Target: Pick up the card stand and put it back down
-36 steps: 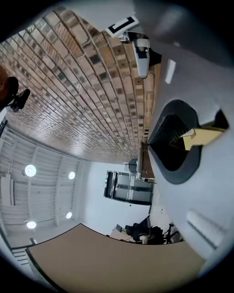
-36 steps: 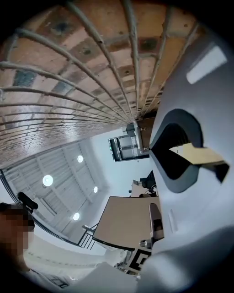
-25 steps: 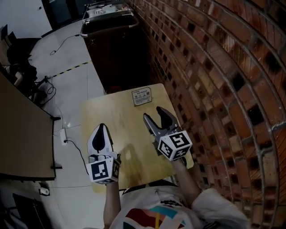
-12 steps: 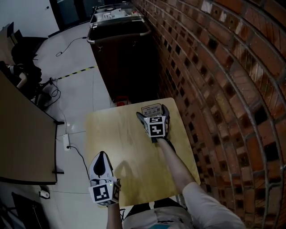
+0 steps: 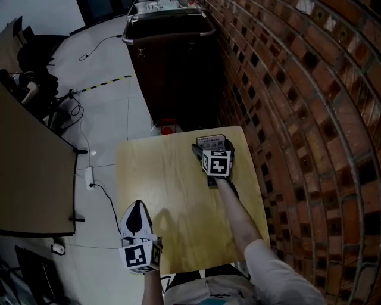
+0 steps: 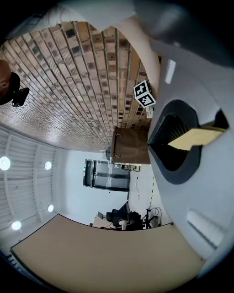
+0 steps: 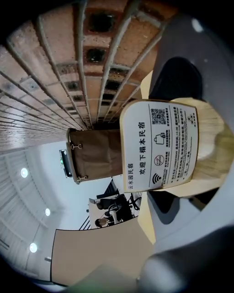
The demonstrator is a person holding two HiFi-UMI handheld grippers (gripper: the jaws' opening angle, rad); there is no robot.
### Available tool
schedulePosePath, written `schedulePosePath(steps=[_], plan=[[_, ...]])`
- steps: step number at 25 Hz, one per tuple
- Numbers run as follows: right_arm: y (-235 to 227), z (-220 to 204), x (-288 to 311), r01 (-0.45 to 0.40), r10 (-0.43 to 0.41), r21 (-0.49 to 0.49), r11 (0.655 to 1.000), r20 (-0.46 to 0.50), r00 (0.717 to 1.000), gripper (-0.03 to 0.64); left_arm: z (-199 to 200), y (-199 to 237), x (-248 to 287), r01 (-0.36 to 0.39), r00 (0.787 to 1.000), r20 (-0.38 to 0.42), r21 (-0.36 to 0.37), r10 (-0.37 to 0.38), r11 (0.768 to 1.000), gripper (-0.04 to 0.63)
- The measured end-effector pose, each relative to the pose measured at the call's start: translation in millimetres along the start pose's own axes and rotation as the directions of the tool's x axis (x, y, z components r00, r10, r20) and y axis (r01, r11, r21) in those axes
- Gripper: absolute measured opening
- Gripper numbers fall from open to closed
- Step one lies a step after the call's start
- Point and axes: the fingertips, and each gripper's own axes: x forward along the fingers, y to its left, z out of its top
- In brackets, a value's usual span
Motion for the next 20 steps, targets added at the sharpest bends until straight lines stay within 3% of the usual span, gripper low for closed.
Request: schedulePosePath(steps=[11, 15, 20], plan=[[-2, 1, -7, -0.006, 0.007, -0.041, 0.999, 0.018, 1.0, 0.575, 1, -3, 1, -0.005, 1.0, -0.002, 0.002, 0.005, 1.0, 0.005], [4, 21, -38, -0.016, 0.02, -0.04, 0.999, 0.097, 0.995, 0.575, 13, -4, 0, -0.011, 0.999, 0.033, 0.006, 0.01, 1.0, 0.005], [29, 61, -122, -0.069, 0.077, -0.042, 0.997, 0.228, 0.971, 0.575, 34, -16, 0, 0.007, 0.993, 0.115, 0.015, -0.009, 1.0, 0.005]])
